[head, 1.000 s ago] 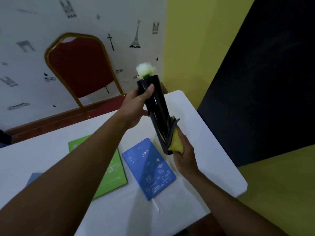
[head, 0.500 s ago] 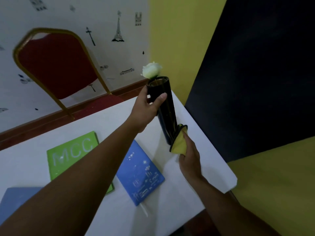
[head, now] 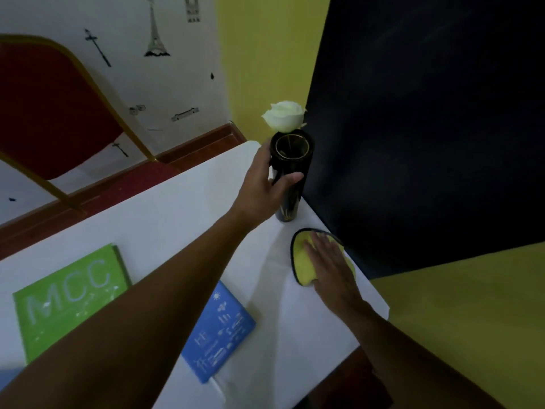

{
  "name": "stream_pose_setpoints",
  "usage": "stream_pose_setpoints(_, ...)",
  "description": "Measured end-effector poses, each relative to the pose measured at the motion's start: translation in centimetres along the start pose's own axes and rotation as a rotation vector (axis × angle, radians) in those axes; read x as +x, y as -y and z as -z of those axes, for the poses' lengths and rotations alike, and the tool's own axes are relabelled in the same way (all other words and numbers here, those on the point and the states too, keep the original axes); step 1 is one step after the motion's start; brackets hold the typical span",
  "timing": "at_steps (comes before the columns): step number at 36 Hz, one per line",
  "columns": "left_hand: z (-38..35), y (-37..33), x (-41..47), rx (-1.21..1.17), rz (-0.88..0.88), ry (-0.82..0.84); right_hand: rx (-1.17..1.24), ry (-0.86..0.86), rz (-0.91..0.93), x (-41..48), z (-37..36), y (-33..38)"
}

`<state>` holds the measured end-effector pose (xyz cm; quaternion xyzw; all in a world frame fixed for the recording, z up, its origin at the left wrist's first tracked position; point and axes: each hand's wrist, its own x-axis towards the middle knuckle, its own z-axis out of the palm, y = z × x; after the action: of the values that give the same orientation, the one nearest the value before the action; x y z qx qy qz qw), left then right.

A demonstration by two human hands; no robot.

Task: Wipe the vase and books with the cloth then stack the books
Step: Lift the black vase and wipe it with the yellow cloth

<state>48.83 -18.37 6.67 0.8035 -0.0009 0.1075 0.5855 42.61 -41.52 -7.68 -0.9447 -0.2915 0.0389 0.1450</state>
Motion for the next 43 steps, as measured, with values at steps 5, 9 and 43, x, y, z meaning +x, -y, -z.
stream_pose_setpoints(5, -0.4, 1.3, 0.4, 0.002, -0.030, 0.038, 0.002, 0.119, -0.009, -0.1, -2.4, -0.1)
stream_pose_setpoints(9, -0.3, 2.0, 0.5, 0.023, -0.074, 0.046, -0.008, 0.165, -0.040, 0.0, -2.6, 0.1)
stream_pose_setpoints(43, -8.3, 12.2, -3.3, 0.098, 0.433, -0.222, 0.003, 0.060, -0.117, -0.2, -3.6, -0.1)
